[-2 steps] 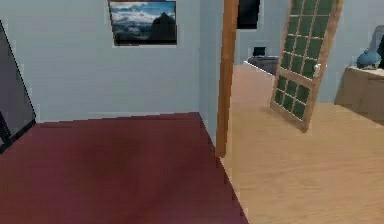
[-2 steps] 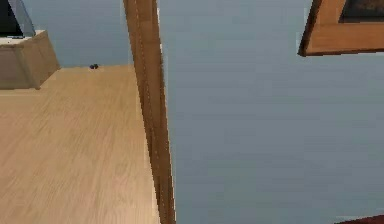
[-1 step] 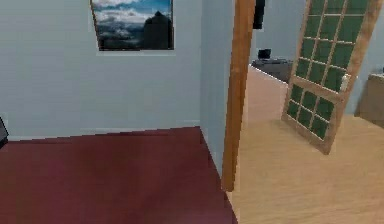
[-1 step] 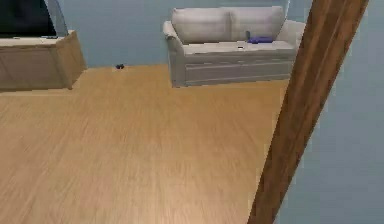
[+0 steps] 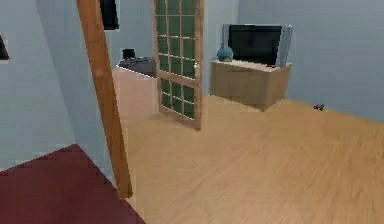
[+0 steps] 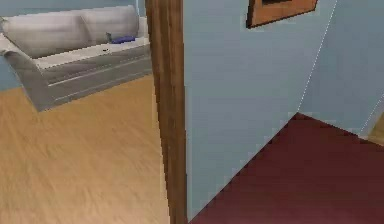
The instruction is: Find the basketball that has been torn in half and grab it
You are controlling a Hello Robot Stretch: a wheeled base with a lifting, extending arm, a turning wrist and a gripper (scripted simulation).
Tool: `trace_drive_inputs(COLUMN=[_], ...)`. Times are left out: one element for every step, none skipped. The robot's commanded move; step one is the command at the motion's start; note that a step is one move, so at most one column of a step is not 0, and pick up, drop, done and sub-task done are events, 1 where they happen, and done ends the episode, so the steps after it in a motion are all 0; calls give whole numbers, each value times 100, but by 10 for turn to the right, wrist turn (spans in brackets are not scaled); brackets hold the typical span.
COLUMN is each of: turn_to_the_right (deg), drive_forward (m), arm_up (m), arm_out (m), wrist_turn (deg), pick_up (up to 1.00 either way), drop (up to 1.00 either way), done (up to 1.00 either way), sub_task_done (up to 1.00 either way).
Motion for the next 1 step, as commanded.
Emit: trace_drive_inputs(turn_to_the_right=[0], drive_forward=[100], arm_up=[0], arm_out=[0], wrist_turn=[0], pick_up=[0], drop=[0], done=[0], sub_task_done=[0])
